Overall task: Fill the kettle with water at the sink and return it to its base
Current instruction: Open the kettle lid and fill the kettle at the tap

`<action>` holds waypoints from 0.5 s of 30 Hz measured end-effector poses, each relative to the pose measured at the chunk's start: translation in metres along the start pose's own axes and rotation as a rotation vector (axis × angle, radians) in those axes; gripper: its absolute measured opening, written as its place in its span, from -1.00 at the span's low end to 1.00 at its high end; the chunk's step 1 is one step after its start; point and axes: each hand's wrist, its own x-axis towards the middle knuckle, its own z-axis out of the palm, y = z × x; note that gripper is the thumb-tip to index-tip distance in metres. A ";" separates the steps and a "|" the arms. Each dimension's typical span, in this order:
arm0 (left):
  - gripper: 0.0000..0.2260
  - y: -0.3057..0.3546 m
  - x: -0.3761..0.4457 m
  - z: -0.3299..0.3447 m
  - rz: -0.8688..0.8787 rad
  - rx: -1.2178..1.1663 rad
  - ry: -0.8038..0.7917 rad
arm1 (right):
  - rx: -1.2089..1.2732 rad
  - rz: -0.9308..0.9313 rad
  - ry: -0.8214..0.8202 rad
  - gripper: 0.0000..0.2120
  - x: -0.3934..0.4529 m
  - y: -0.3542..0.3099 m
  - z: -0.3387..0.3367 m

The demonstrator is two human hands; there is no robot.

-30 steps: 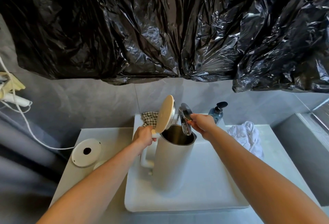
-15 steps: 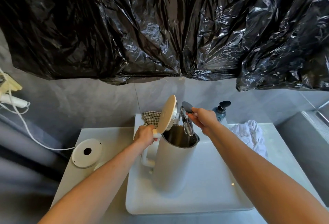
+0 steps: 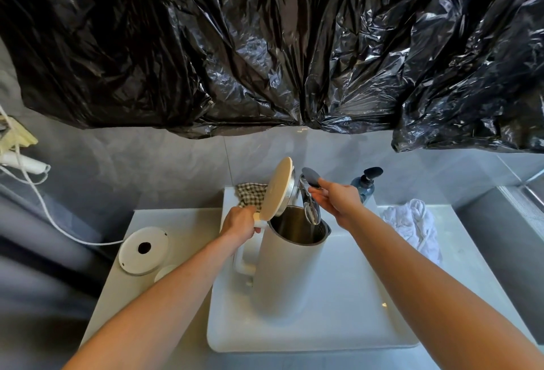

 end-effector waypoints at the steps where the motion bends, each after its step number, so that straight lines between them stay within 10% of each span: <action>1: -0.73 0.000 0.000 0.000 -0.001 0.001 0.000 | -0.001 0.000 0.004 -0.82 0.000 0.000 0.000; 15: -0.71 0.002 -0.004 0.001 0.006 -0.011 0.007 | -0.092 -0.081 0.018 -0.83 -0.006 0.003 -0.008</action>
